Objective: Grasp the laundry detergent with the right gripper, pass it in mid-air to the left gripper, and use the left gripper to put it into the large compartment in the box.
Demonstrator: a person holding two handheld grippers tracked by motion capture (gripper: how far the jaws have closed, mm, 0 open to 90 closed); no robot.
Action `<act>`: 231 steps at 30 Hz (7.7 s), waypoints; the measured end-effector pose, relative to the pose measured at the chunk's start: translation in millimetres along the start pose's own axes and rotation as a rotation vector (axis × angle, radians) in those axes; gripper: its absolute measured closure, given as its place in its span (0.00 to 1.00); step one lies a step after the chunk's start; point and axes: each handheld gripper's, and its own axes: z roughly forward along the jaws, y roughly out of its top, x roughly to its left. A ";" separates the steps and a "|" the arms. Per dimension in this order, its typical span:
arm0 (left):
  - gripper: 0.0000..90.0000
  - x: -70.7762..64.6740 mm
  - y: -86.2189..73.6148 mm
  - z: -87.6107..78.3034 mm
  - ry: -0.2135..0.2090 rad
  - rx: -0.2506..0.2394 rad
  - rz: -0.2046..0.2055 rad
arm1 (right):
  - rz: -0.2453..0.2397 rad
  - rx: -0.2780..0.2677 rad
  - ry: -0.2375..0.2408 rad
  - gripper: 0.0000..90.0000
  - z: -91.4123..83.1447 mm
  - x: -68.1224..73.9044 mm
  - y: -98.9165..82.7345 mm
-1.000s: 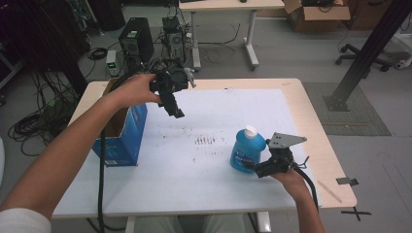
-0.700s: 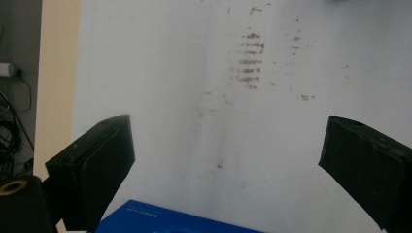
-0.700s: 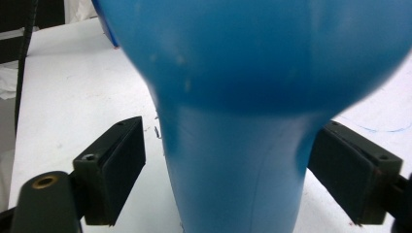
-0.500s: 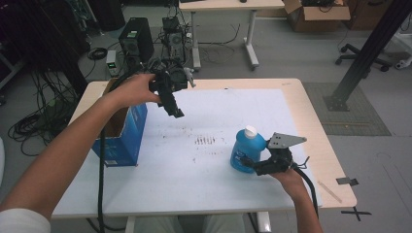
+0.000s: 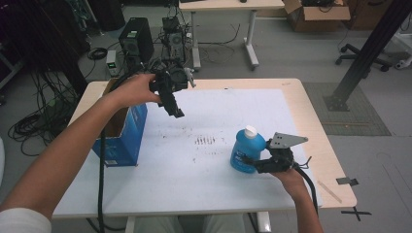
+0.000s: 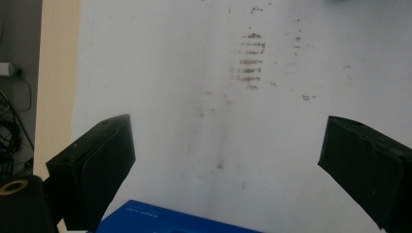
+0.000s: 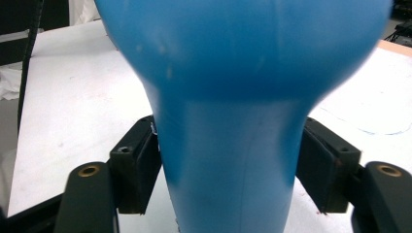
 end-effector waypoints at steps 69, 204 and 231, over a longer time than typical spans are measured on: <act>0.07 -54.0 -2.0 -59.5 -0.013 -0.013 0.013 | -0.126 0.043 0.244 0.49 9.9 2.2 89.2; 0.41 -90.1 53.4 -51.1 -0.140 0.055 0.077 | -0.297 0.093 0.488 0.49 82.6 32.5 153.5; 0.42 -85.3 48.7 -63.4 -0.082 0.088 0.023 | -0.216 0.204 0.306 0.11 46.5 15.0 139.8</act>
